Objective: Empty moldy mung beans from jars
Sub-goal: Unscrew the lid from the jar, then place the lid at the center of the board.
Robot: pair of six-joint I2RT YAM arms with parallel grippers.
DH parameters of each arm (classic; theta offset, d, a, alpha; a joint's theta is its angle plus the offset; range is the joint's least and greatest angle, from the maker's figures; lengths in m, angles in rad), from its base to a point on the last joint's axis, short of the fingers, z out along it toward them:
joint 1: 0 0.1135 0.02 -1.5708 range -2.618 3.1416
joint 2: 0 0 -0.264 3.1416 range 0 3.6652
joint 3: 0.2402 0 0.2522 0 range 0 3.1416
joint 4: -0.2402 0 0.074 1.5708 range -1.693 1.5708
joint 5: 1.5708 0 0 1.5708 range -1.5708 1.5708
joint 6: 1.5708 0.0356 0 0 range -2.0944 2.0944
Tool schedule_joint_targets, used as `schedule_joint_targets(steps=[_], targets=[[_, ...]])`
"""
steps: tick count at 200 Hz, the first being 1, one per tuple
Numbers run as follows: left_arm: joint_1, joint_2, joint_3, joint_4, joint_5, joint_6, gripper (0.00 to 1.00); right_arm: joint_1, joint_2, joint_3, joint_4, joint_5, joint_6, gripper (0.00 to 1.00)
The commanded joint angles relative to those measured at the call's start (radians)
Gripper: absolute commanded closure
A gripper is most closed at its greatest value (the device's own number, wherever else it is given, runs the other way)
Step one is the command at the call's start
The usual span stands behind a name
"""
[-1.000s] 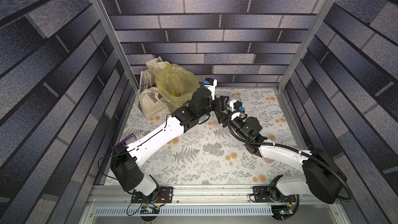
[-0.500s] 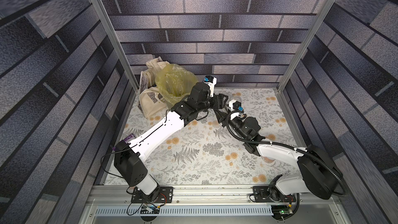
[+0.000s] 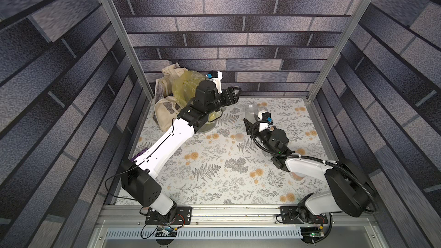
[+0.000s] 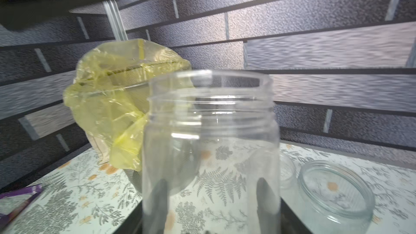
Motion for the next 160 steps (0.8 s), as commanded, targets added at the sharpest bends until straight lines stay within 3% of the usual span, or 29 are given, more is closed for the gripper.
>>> schedule_joint_targets(steps=[1, 58, 160], targets=[[0.0, -0.042, 0.023, 0.069, -0.014, -0.021, 0.32, 0.006, 0.003, -0.006, 0.012, 0.029, 0.022, 0.58], [0.003, -0.062, -0.036, 0.059, -0.013, 0.057, 0.3, 0.005, -0.038, -0.019, -0.009, 0.029, 0.029, 0.58], [0.003, -0.234, -0.452, 0.207, -0.056, 0.294, 0.29, 0.006, -0.284, -0.081, -0.196, -0.034, 0.049, 0.56]])
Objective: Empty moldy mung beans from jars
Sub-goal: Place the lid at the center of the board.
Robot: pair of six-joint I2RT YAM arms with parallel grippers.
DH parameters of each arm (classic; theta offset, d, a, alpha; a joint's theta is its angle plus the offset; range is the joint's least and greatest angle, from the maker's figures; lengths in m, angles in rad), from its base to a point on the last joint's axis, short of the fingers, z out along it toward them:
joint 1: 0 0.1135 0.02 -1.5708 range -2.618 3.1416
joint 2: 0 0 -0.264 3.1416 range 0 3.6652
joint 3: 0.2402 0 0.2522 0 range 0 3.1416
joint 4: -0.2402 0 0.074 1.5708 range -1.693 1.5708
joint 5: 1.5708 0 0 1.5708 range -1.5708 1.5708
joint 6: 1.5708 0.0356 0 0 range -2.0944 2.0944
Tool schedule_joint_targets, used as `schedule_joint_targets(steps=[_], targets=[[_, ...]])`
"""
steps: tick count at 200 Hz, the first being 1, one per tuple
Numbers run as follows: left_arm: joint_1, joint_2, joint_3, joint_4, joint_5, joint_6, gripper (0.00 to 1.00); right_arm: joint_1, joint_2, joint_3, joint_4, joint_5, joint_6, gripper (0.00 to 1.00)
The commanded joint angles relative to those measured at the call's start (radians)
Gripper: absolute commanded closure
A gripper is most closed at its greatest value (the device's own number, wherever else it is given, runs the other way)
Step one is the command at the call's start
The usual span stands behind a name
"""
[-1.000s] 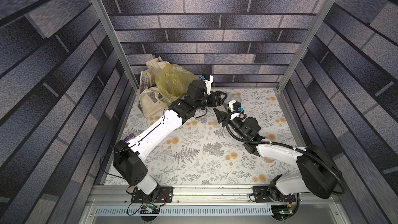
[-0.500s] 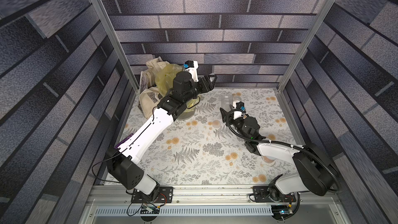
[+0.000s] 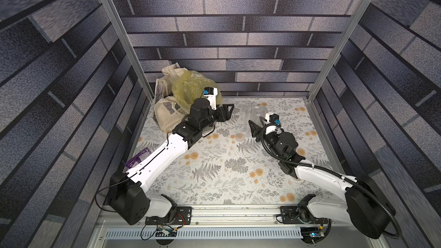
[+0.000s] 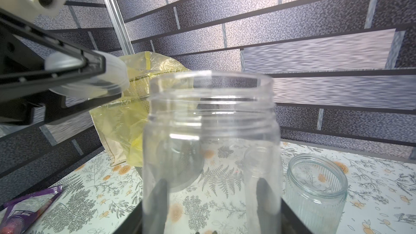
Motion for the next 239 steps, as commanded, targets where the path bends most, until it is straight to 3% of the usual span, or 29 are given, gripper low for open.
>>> schedule_joint_targets(steps=[1, 45, 85, 143, 239], targets=[[0.0, -0.055, -0.062, 0.087, -0.017, 0.106, 0.29, 0.005, -0.047, -0.02, -0.05, -0.021, 0.018, 0.56], [-0.003, -0.039, -0.253, 0.311, 0.07, 0.25, 0.29, 0.005, -0.105, -0.021, -0.124, -0.009, 0.016, 0.56], [0.002, 0.06, -0.331, 0.418, 0.108, 0.36, 0.28, 0.005, -0.152, -0.032, -0.153, -0.008, 0.012, 0.56], [0.017, 0.232, -0.371, 0.541, 0.122, 0.374, 0.28, 0.005, -0.24, -0.051, -0.227, 0.004, 0.006, 0.56], [0.034, 0.433, -0.378, 0.617, -0.006, 0.387, 0.28, 0.005, -0.23, -0.066, -0.231, 0.006, 0.03, 0.55]])
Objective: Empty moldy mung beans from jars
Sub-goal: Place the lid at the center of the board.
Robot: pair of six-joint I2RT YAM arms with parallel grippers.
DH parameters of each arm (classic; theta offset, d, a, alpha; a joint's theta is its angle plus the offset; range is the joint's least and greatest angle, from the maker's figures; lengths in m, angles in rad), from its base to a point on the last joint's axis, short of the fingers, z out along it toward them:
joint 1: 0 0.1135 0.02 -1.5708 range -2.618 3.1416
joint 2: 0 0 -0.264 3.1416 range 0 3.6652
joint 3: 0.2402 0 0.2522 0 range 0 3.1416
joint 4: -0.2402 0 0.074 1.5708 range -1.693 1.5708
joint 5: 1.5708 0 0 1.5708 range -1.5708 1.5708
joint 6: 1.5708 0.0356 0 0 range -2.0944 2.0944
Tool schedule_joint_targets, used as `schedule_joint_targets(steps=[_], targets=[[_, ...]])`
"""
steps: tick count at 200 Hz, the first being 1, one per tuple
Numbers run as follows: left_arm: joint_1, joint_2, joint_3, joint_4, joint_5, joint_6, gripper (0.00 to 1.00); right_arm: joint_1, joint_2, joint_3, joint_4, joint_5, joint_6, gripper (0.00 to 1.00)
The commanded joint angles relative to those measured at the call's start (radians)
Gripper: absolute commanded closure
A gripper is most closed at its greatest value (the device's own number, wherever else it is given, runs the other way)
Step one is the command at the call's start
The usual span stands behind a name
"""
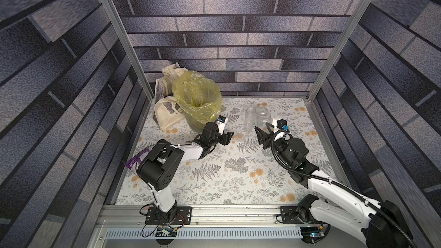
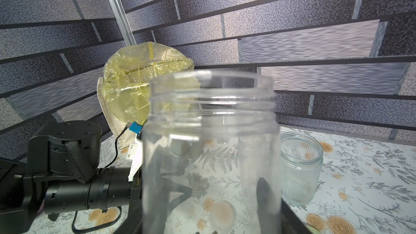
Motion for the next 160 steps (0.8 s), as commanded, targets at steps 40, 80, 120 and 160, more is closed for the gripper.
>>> schedule_joint_targets(steps=[40, 80, 120, 160], targets=[[0.01, 0.048, 0.006, 0.042, -0.078, -0.002, 0.21, 0.006, 0.01, -0.009, 0.014, 0.014, 0.028, 0.55], [0.01, 0.04, 0.007, 0.035, -0.091, -0.015, 0.13, 0.005, 0.01, -0.011, 0.018, 0.009, 0.043, 0.55], [-0.05, -0.078, -0.017, -0.004, -0.033, -0.023, 0.04, 0.005, 0.006, -0.005, 0.027, -0.025, 0.072, 0.54], [-0.163, -0.221, -0.056, -0.048, -0.051, 0.001, 0.0, 0.005, -0.009, 0.009, 0.048, -0.07, 0.129, 0.52]])
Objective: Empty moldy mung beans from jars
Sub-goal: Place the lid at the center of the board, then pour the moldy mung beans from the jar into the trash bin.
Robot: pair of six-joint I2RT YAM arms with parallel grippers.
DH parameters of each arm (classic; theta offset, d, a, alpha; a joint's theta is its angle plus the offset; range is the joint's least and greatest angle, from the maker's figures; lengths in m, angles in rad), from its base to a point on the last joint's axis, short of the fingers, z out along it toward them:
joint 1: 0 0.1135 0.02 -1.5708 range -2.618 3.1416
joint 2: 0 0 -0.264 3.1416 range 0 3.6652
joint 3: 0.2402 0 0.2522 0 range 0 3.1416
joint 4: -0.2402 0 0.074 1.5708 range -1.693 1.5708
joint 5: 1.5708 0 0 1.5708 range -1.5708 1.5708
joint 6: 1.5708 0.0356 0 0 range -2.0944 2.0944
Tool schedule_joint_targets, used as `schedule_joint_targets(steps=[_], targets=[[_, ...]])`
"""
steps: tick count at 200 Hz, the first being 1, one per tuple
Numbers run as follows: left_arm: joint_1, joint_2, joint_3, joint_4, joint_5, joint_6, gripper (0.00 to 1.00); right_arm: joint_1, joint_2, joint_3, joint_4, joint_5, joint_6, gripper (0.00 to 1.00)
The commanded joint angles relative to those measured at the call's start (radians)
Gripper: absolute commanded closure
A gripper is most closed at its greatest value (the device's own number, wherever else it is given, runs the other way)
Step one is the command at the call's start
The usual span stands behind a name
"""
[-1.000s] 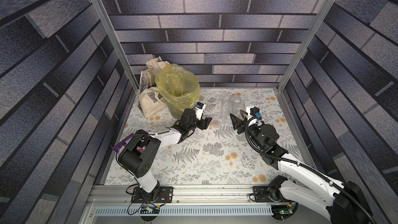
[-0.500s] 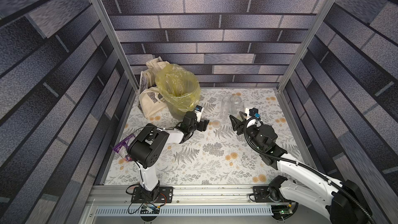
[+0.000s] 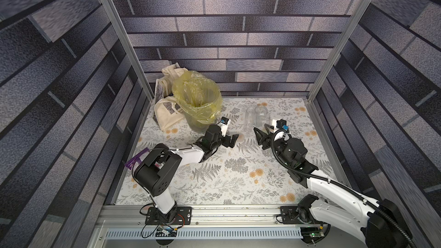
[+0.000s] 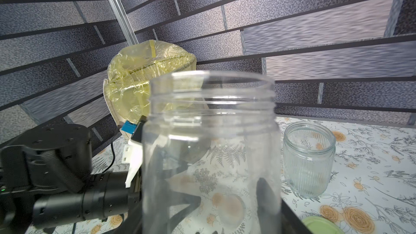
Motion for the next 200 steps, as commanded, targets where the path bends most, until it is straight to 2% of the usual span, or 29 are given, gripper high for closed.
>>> schedule_joint_targets(steps=[1, 64, 99, 148, 182, 200], targets=[[-0.047, -0.097, -0.032, -0.02, 0.016, 0.011, 0.0, 0.004, -0.02, 0.014, 0.047, -0.041, 0.053, 0.52], [-0.119, -0.253, -0.1, 0.04, 0.014, -0.034, 0.0, 0.003, -0.048, 0.034, 0.078, -0.071, 0.138, 0.51], [-0.195, -0.291, -0.135, 0.137, -0.105, -0.015, 0.0, 0.003, -0.039, 0.049, 0.094, -0.067, 0.198, 0.51], [-0.289, -0.253, -0.136, 0.353, -0.268, 0.07, 0.0, 0.003, -0.007, 0.103, 0.095, -0.07, 0.247, 0.51], [-0.3, -0.165, -0.142, 0.587, -0.248, 0.117, 0.0, 0.003, 0.012, 0.123, 0.118, -0.065, 0.272, 0.51], [-0.313, -0.14, -0.119, 0.609, -0.248, 0.15, 0.0, 0.003, 0.011, 0.129, 0.118, -0.05, 0.285, 0.51]])
